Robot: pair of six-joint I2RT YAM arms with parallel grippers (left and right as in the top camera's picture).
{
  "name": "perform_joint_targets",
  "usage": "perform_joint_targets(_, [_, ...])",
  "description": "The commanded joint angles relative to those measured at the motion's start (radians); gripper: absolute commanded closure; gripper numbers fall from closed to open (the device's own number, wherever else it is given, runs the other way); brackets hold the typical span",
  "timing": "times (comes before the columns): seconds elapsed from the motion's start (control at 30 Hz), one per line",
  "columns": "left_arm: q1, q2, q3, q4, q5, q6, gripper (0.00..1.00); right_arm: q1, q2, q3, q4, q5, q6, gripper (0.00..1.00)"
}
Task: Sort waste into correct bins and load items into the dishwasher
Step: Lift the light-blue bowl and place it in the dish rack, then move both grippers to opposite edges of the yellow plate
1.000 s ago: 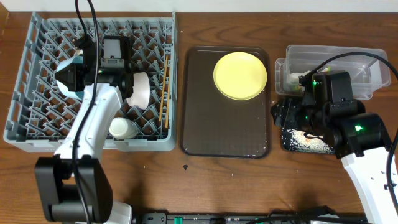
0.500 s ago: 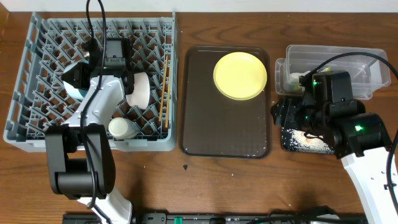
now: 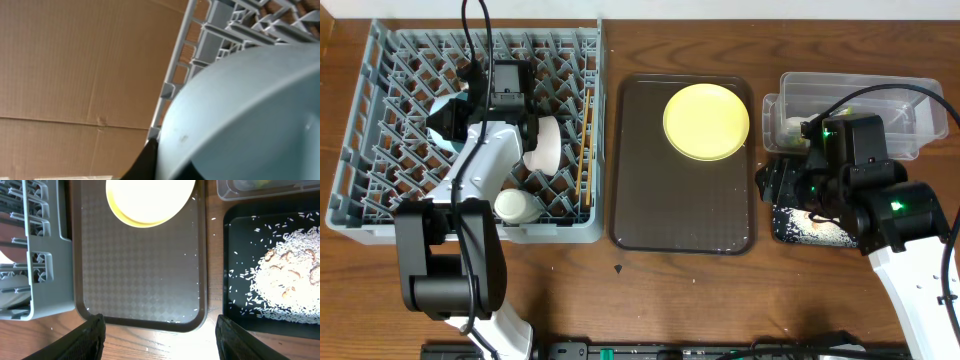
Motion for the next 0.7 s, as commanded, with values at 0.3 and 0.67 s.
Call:
perform_joint_targets(0.3, [-0.086, 0.021, -0.007, -0.005, 0.022, -0.003, 0.72, -0.007, -0.010, 0.005, 0.001, 0.003, 0.007, 0.31])
perform_joint_targets(0.67, [-0.100, 0.021, -0.007, -0.055, -0.006, -0.010, 0.61, -0.007, -0.010, 0.005, -0.003, 0.003, 0.007, 0.31])
